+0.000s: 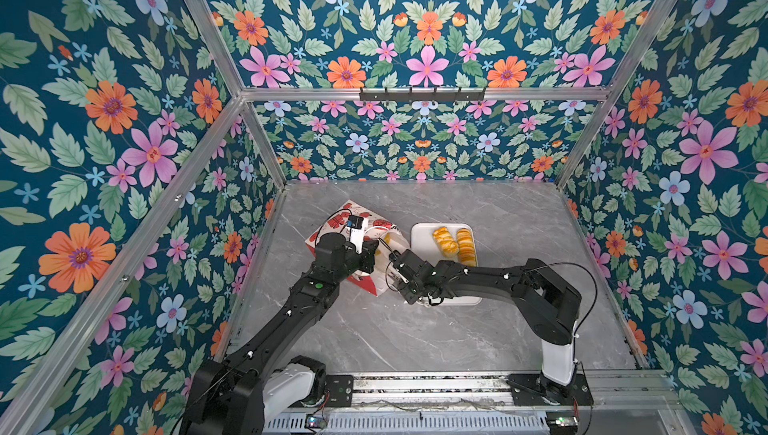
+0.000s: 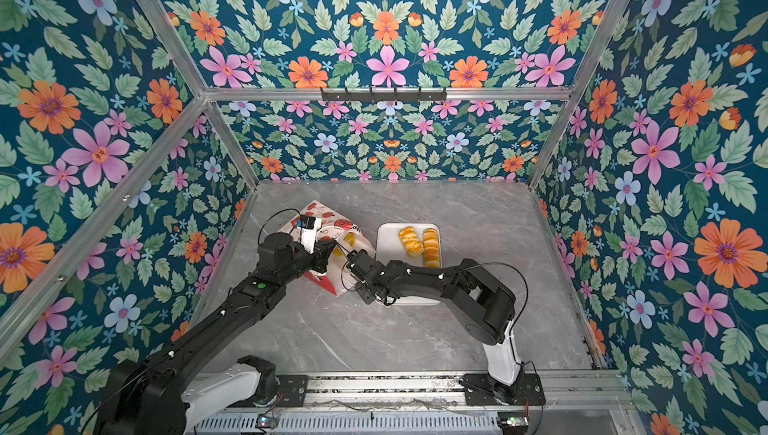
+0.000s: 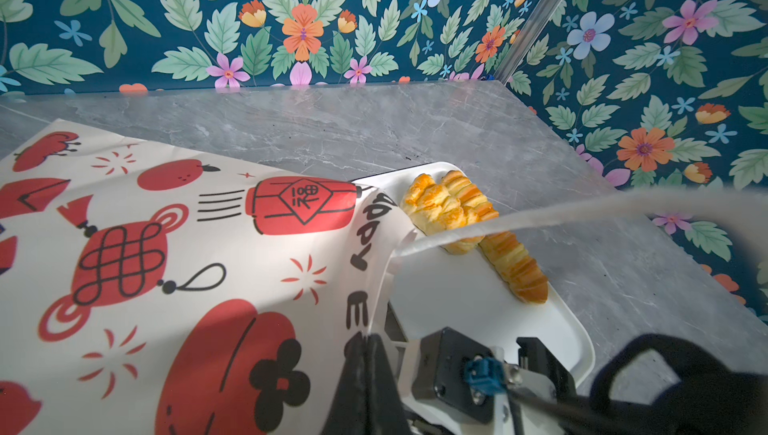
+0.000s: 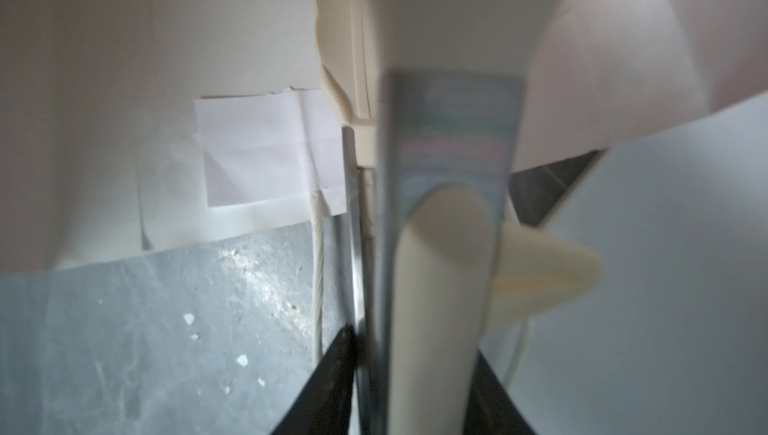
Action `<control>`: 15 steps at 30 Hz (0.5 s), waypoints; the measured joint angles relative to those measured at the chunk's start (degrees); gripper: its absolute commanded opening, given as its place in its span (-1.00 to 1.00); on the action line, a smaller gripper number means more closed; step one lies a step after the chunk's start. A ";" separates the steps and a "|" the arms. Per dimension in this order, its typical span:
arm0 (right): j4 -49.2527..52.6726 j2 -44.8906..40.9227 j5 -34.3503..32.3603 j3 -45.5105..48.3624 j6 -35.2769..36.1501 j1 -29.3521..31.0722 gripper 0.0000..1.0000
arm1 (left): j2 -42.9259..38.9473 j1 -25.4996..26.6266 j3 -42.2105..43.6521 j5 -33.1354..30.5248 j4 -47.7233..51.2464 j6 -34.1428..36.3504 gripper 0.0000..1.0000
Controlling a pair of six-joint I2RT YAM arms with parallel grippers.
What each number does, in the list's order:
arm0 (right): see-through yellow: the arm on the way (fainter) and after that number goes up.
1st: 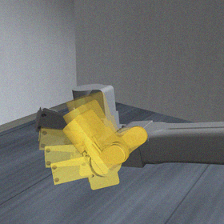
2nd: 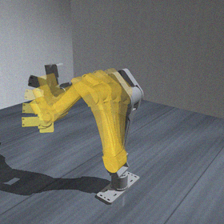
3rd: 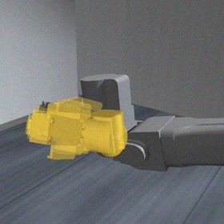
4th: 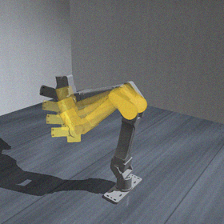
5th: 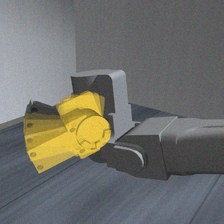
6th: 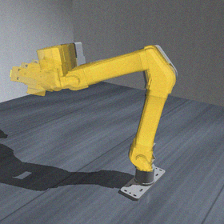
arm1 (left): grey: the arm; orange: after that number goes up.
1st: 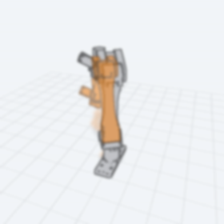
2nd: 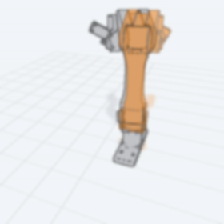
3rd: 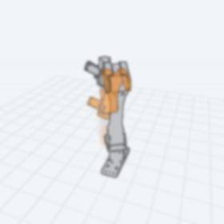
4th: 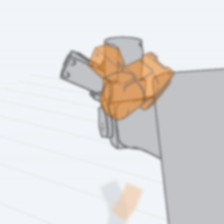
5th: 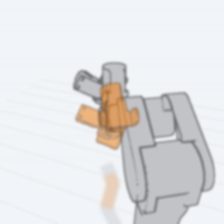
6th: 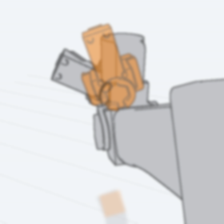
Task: Take the fake bread out of the paper bag
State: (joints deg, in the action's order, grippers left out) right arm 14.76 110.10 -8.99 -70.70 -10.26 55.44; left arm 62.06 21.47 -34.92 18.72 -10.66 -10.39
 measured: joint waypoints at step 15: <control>-3.48 -5.70 -4.59 4.00 -0.70 0.04 0.46 | -0.31 0.00 0.07 -0.26 -0.04 -0.02 -1.00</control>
State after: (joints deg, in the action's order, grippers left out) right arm 11.29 104.40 -13.58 -66.70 -10.96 55.48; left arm 61.76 21.47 -34.85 18.46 -10.70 -10.41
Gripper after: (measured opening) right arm 0.695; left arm 0.050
